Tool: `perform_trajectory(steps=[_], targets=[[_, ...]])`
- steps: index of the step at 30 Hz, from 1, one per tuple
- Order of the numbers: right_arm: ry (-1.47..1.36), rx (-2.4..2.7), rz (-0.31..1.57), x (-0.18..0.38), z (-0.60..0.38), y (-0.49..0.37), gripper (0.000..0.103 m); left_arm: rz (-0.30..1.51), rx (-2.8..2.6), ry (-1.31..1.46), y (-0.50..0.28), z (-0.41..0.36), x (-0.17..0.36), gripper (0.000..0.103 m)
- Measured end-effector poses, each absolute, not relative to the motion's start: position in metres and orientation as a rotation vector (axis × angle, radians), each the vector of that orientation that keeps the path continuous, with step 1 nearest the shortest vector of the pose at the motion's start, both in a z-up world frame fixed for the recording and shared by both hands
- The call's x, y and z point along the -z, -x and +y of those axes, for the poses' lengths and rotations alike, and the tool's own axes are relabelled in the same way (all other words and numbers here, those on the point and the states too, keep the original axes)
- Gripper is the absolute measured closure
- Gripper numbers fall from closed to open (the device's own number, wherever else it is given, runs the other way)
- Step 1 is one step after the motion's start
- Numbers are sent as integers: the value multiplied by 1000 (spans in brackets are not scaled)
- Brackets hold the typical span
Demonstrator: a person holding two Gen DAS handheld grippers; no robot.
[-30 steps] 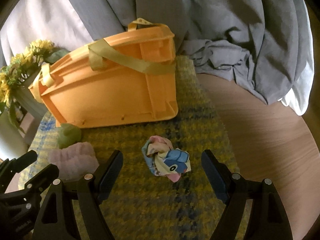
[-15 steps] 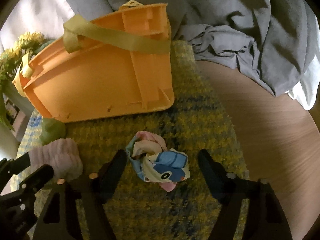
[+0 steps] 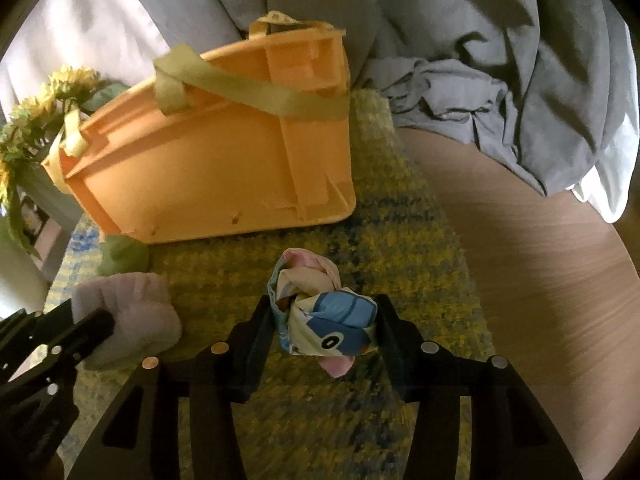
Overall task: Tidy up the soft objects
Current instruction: 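Grasp the pink sponge with the left tool while the right tool grasps the printed cloth, then carry the pink sponge with the left tool while the right tool carries the cloth over the crate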
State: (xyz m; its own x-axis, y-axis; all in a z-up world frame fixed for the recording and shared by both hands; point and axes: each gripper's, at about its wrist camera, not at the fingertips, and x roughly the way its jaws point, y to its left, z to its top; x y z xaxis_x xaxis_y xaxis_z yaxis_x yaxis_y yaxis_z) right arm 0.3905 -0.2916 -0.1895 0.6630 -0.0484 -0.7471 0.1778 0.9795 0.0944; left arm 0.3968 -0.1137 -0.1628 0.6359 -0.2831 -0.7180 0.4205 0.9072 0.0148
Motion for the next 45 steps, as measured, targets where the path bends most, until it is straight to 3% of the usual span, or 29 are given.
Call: perform_trajectory(steps=[45], targets=[[-122, -18, 447, 45, -227, -344, 53, 335, 367, -63, -338, -55, 19, 79]])
